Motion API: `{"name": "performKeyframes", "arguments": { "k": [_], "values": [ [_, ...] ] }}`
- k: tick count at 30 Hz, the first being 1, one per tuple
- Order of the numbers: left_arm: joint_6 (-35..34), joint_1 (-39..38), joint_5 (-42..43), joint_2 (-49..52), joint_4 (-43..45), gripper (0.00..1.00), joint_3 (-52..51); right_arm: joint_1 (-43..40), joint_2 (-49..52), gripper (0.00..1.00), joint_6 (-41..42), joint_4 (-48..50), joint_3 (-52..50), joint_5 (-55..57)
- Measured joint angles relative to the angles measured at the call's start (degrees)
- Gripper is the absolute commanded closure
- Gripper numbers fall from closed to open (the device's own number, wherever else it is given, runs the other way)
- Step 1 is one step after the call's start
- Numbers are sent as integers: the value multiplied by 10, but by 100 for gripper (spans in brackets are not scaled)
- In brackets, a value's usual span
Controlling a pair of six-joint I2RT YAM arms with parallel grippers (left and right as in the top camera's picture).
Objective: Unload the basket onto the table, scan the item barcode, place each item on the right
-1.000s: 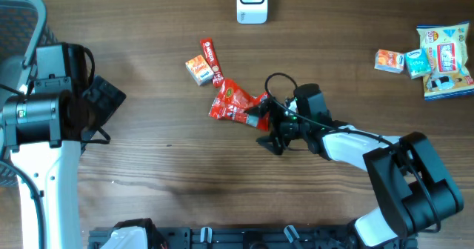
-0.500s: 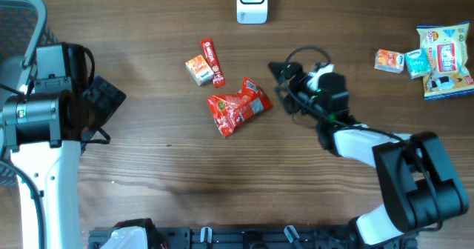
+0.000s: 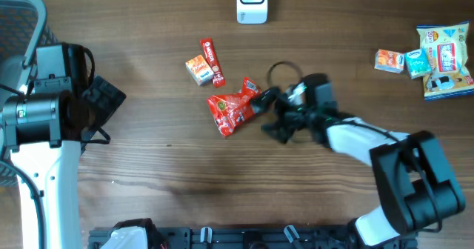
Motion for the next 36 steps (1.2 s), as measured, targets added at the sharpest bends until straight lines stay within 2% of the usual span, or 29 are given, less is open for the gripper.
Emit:
{"name": "performKeyframes", "arguments": {
  "k": [5, 11, 15, 22, 26, 28, 31, 36],
  "values": [
    [0, 0, 0, 0, -3, 0, 0, 66, 0, 0, 35, 40, -4, 66],
    [0, 0, 0, 0, -4, 0, 0, 65, 2, 0, 49, 68, -4, 145],
    [2, 0, 0, 0, -5, 0, 0, 40, 40, 0, 16, 191, -7, 179],
    [3, 0, 0, 0, -5, 0, 0, -37, 77, 0, -37, 271, -5, 143],
    [3, 0, 0, 0, -5, 0, 0, -73, 77, 0, -61, 261, 10, 84],
    [3, 0, 0, 0, -5, 0, 0, -75, 77, 0, -77, 216, 19, 54],
    [3, 0, 0, 0, -5, 0, 0, -64, 77, 0, -99, 131, 19, 27],
    [3, 0, 0, 0, -4, 0, 0, -10, 76, 0, -117, 109, 24, 13]
  ]
}}
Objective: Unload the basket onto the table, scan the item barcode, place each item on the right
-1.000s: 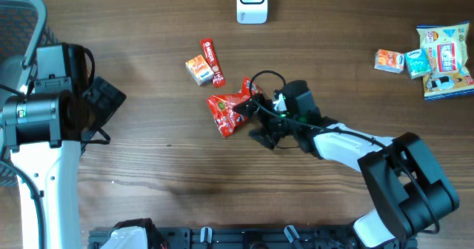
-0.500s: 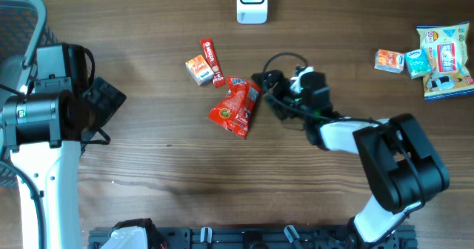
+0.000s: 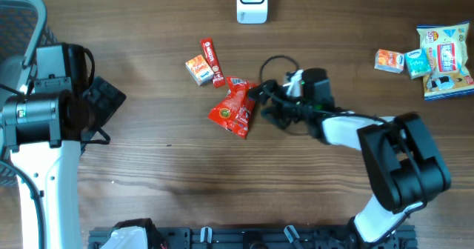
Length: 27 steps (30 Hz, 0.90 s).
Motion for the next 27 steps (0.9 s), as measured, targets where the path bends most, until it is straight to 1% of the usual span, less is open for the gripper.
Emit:
{"name": "performKeyframes", "arguments": {
  "k": [4, 7, 14, 18, 21, 24, 27],
  "values": [
    [0, 0, 0, 0, -2, 0, 0, 50, 0, 0, 8, 8, 3, 32],
    [0, 0, 0, 0, -6, 0, 0, 67, 2, 0, 15, 23, 3, 53],
    [0, 0, 0, 0, -7, 0, 0, 69, 58, 1, 33, 132, 14, 55],
    [0, 0, 0, 0, -7, 0, 0, 68, 93, 9, 55, 194, 22, 54],
    [1, 0, 0, 0, -7, 0, 0, 68, 100, 11, 69, 202, 22, 62],
    [28, 0, 14, 0, 0, 0, 0, 68, 100, 10, 75, 201, 22, 67],
    [81, 0, 73, 1, 31, 0, 0, 68, 100, 8, 80, 201, 23, 67]
  ]
}}
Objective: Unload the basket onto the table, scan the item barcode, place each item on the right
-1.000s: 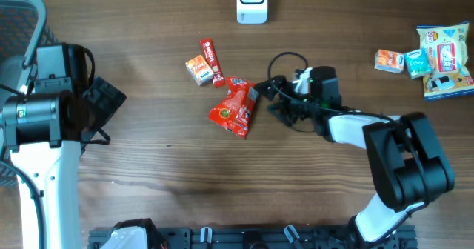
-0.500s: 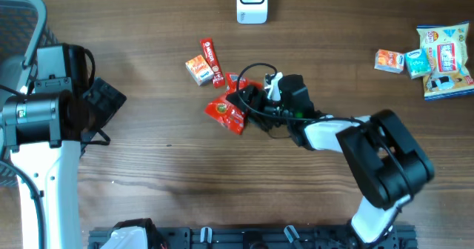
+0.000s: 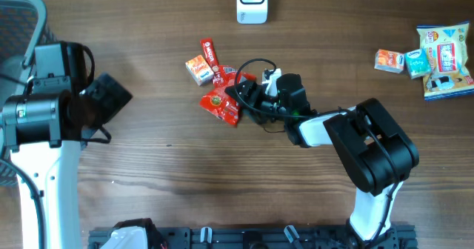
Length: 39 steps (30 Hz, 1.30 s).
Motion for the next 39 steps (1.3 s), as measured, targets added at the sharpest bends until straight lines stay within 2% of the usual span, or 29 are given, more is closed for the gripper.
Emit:
{"name": "performKeyframes", "arguments": {
  "k": [5, 6, 8, 14, 19, 20, 22, 28, 39],
  "values": [
    [69, 1, 112, 25, 38, 0, -20, 0, 0, 7, 9, 0, 2, 0],
    [89, 2, 141, 40, 44, 12, -30, 0, 0, 7, 9, -1, 2, 0],
    [126, 2, 195, 80, 49, 46, -50, -1, 0, 7, 9, -1, 2, -1],
    [188, -4, 253, 207, 96, 96, -69, -15, 2, 9, 9, -1, 3, -17],
    [204, -35, 274, 279, 181, 96, -71, -21, 4, 12, 9, -3, 3, -19],
    [205, -54, 280, 300, 234, 96, -71, -21, 4, 12, 9, -3, 3, -19],
    [205, -75, 282, 321, 268, 96, -72, -21, 4, 12, 9, -3, 3, -20],
    [187, -138, 272, 388, 388, 96, -72, -21, 5, 12, 9, -3, 3, -20],
    [155, -169, 276, 459, 458, 96, -72, -21, 5, 11, 8, -3, 3, -20]
  ]
}}
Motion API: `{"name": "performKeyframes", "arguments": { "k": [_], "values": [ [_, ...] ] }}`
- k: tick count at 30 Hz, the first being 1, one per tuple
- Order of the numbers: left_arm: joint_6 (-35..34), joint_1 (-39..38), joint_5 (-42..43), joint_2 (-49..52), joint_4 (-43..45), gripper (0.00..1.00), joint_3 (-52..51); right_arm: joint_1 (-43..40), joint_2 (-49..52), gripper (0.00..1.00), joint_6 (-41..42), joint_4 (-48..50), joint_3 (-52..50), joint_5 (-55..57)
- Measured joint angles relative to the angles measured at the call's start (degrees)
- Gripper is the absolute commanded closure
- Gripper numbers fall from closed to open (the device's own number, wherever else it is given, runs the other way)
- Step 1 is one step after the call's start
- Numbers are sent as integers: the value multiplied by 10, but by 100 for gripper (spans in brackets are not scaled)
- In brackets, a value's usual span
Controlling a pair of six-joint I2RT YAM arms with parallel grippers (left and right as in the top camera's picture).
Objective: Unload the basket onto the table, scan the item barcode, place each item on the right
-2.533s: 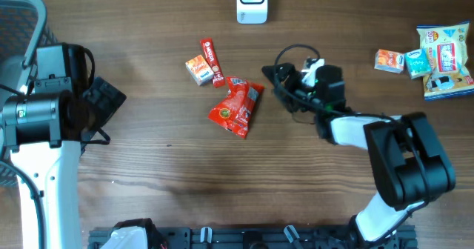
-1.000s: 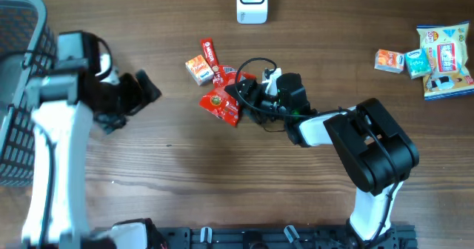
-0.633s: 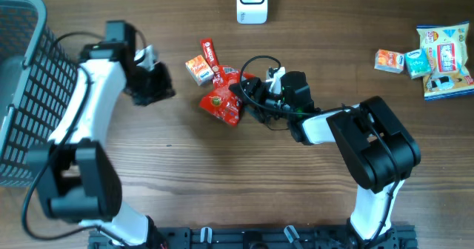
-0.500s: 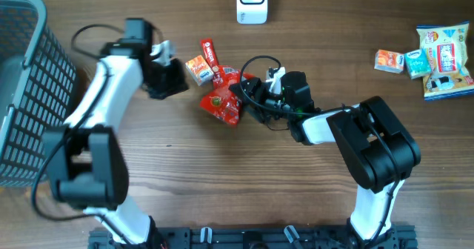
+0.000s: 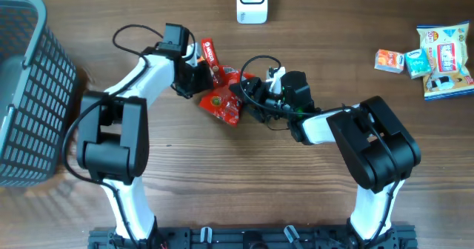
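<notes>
A crinkled red snack packet [image 5: 221, 104] lies on the wooden table just below a red stick pack [image 5: 210, 55]. My right gripper [image 5: 243, 93] is at the packet's right end and looks shut on it. My left gripper [image 5: 198, 77] reaches in from the left and sits at the packet's upper left edge, over the spot beside the stick pack. Its fingers are too dark to show whether they are open. The white barcode scanner [image 5: 252, 3] stands at the table's far edge, above and right of the packet.
A grey mesh basket [image 5: 29, 93] fills the left edge. At the far right lie a small orange pack [image 5: 388, 60] and a pile of snack bags [image 5: 443, 52]. A black cable [image 5: 255, 62] loops over the right wrist.
My left arm was folded at the left edge and now stretches across to the packet's left side, uncovering the basket. The right gripper and the red packet have hardly shifted.
At first the red packet lay mid-table with my right gripper at its right end. At each later moment packet and gripper stood further left and up, ending beside the red stick pack. The left arm stayed folded until now, when it has reached the packet.
</notes>
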Motion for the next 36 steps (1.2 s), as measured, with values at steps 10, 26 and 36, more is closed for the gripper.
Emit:
{"name": "performKeyframes", "arguments": {
  "k": [10, 26, 36],
  "values": [
    [-22, -30, 5, 16, 10, 96, 0, 0, 4, 12, -17, -4, 7, 8],
    [-23, -30, 5, 16, -16, 96, 3, -13, 72, 71, -92, -120, 138, 8],
    [-23, -31, 1, 16, -29, 96, 5, -22, 77, 96, -105, -118, 139, -8]
  ]
}}
